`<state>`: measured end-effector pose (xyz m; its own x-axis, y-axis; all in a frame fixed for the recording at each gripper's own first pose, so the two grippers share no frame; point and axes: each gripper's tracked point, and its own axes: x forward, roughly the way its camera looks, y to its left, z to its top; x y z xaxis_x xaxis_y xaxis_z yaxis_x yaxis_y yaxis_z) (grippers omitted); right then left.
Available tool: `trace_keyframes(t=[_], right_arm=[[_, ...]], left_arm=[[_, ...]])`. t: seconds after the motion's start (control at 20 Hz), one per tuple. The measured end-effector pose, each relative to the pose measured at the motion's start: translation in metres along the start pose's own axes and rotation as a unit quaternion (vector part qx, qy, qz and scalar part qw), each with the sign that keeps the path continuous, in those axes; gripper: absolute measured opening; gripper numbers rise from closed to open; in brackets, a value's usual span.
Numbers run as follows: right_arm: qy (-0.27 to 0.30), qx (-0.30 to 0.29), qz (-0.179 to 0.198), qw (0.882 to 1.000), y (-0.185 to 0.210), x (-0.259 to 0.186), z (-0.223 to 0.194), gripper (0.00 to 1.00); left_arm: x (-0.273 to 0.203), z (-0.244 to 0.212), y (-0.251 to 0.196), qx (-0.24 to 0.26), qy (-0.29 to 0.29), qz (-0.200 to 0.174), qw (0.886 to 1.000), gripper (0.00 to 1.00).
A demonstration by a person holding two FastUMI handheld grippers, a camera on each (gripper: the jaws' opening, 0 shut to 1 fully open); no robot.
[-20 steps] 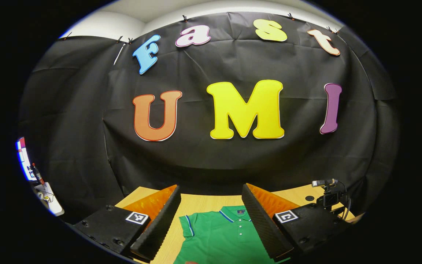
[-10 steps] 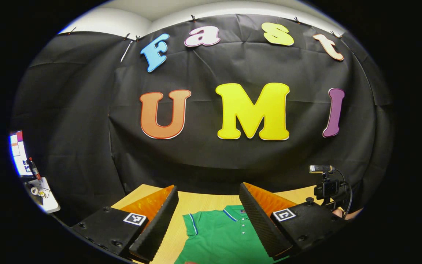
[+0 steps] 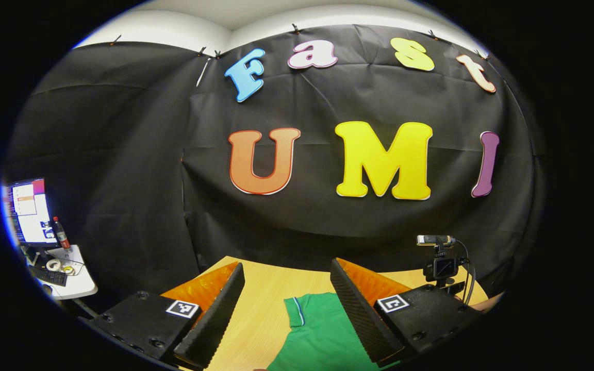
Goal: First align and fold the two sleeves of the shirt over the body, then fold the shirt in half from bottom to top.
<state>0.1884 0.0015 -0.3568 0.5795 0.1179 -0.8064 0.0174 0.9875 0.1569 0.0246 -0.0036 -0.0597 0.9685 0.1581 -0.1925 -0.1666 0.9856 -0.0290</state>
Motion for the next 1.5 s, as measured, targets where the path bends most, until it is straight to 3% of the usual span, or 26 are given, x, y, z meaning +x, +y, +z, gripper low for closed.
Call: trace_keyframes(t=[0.1, 0.25, 0.35, 0.4, 0.45, 0.5, 0.55, 0.85, 1.0, 1.15, 1.5], right_arm=[[0.011, -0.01, 0.007, 1.0, 0.011, 0.005, -0.008, 0.0], [-0.016, -0.006, 0.028, 0.999, 0.024, -0.01, -0.003, 0.36], [-0.043, -0.017, 0.021, 0.999, 0.019, -0.031, 0.003, 0.67], [-0.055, -0.024, 0.016, 0.998, 0.015, -0.042, 0.005, 0.76], [-0.066, -0.029, 0.012, 0.997, 0.013, -0.057, 0.007, 0.92], [-0.078, -0.035, 0.009, 0.996, 0.01, -0.07, 0.01, 0.87], [-0.09, -0.043, 0.009, 0.995, 0.009, -0.086, 0.013, 0.93], [-0.166, -0.084, -0.022, 0.982, -0.026, -0.189, 0.027, 0.95], [-0.176, -0.065, -0.047, 0.981, -0.054, -0.219, 0.025, 0.95], [-0.18, -0.051, -0.069, 0.98, -0.078, -0.239, 0.018, 0.95], [-0.139, -0.036, -0.097, 0.985, -0.111, -0.241, -0.018, 0.96]], left_arm=[[-0.001, -0.002, 0.008, -0.002, 0.004, 0.004, 1.0, 1.0], [0.003, -0.006, 0.013, -0.004, 0.009, -0.001, 1.0, 1.0], [0.009, -0.012, 0.012, -0.004, 0.015, -0.009, 1.0, 1.0], [0.013, -0.014, 0.011, -0.004, 0.018, -0.014, 1.0, 1.0], [0.018, -0.02, 0.008, -0.005, 0.025, -0.022, 0.999, 1.0], [0.023, -0.026, 0.005, -0.006, 0.033, -0.031, 0.999, 1.0], [0.029, -0.034, 0.0, -0.01, 0.044, -0.042, 0.998, 1.0], [0.075, -0.109, -0.024, -0.027, 0.174, -0.088, 0.98, 1.0], [0.1, -0.149, -0.032, -0.048, 0.245, -0.104, 0.963, 1.0], [0.117, -0.198, -0.037, -0.057, 0.322, -0.122, 0.937, 1.0], [0.157, -0.264, -0.033, -0.034, 0.428, -0.115, 0.896, 1.0]])
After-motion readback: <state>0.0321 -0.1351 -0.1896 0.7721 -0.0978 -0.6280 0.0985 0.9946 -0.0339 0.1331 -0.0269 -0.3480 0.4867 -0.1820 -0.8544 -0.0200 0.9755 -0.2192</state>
